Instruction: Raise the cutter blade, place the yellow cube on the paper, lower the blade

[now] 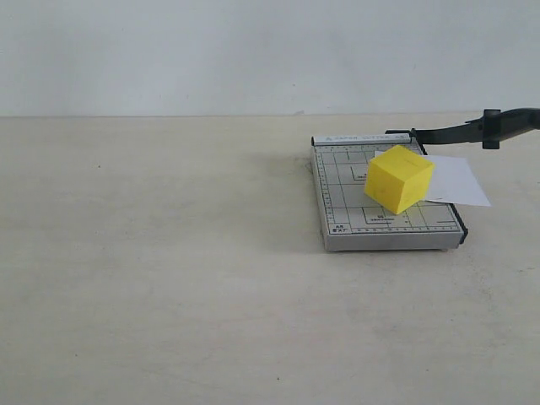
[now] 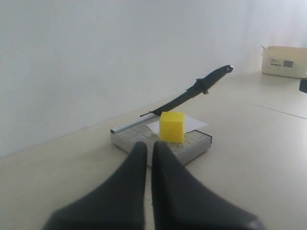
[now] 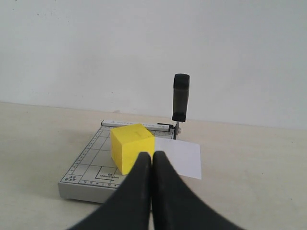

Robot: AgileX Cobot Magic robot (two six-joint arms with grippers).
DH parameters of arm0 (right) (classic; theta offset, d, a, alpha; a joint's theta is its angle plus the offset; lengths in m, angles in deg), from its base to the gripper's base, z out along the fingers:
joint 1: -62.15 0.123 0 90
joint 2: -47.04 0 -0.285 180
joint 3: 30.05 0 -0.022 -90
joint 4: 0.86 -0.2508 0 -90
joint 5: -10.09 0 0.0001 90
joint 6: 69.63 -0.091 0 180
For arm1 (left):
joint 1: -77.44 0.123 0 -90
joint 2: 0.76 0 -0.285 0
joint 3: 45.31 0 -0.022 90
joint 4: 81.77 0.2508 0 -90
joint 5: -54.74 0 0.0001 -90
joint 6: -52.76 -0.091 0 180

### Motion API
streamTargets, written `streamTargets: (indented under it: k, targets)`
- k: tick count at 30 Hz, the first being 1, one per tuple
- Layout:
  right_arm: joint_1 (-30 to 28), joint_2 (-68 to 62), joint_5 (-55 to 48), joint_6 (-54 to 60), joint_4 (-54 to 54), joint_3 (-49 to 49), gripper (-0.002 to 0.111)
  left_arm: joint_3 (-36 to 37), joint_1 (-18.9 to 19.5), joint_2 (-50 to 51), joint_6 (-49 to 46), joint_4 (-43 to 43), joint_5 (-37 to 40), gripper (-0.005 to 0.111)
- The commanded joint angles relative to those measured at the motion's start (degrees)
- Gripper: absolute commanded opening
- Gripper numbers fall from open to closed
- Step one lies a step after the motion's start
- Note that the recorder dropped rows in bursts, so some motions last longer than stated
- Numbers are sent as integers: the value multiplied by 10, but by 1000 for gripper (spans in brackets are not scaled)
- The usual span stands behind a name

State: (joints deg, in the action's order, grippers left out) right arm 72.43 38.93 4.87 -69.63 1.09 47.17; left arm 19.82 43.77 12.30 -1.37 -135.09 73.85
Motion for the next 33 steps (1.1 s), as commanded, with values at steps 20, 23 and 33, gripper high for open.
streamTargets:
  k: [20,23,33]
  targets:
    - [1,3,3,0,-1,0,0,110,-1,-53,1,17,-71,4]
    - [1,3,3,0,-1,0,0,110,-1,-53,1,17,-71,4]
    - [1,3,3,0,-1,0,0,121,11,-53,48,122,-170,4]
